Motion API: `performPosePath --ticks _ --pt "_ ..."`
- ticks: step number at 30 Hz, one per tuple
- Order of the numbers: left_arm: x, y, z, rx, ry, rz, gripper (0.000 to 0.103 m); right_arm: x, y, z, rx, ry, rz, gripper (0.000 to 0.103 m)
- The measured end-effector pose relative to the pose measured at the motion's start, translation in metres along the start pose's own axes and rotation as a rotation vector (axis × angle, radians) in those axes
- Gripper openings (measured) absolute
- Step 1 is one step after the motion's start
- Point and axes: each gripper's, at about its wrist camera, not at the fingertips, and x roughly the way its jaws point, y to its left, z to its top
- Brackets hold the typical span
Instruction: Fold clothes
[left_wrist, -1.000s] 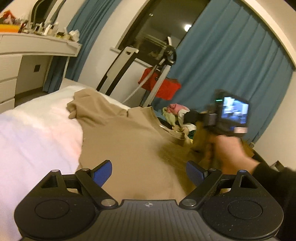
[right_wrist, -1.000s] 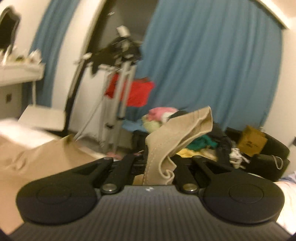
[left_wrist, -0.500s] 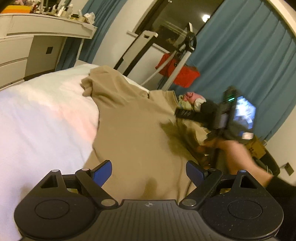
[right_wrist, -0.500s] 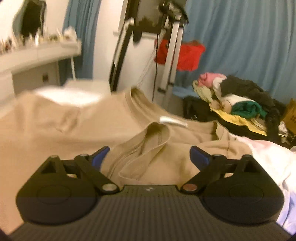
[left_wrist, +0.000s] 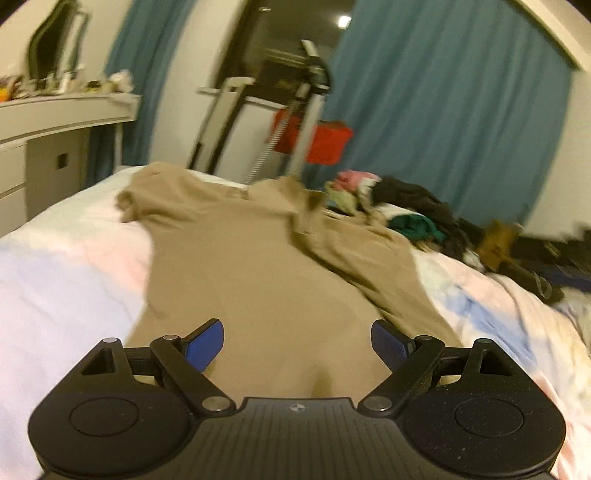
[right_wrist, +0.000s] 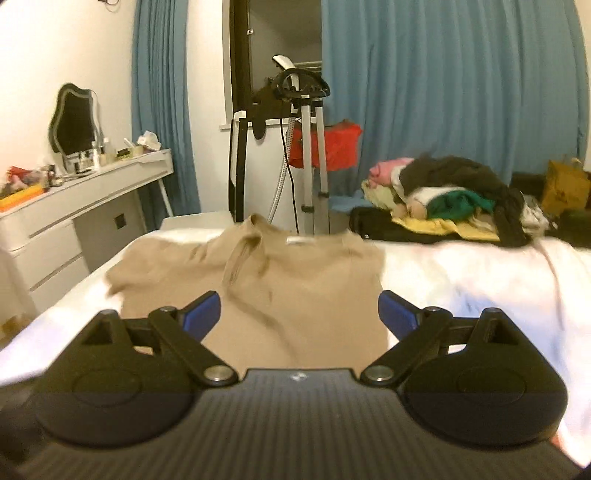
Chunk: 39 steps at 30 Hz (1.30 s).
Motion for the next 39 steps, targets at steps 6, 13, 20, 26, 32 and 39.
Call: performPosePath --ticks 6,13,20,26,32,39 --pt "-0.020 -0.035 -0.024 0.031 0.086 -0.159 0.083 -0.068 -0.056 -0.038 0.253 0.022 0.021 0.094" --pt "-0.018 -0.081 -0.060 0.044 0.209 -0.421 0.067 -0.072 -0.095 -0.042 0.406 0.009 0.035 0.094" --pt "0.051 -0.099 -0.065 -0.080 0.252 -0.396 0.069 -0.055 -0.112 -0.056 0.475 0.064 0.059 0.094" --pt "0.124 -0.082 -0.064 -0.288 0.256 -0.368 0.077 -0.038 -0.129 -0.068 0.546 0.105 0.043 0.094" --pt "0.148 -0.089 -0.063 -0.328 0.342 -0.650 0.080 -0.022 -0.143 -0.073 0.620 0.126 0.058 0.094" --pt "0.138 -0.086 -0.088 -0.391 0.487 -0.967 0.075 -0.021 -0.153 -0.074 0.681 0.121 0.084 0.093"
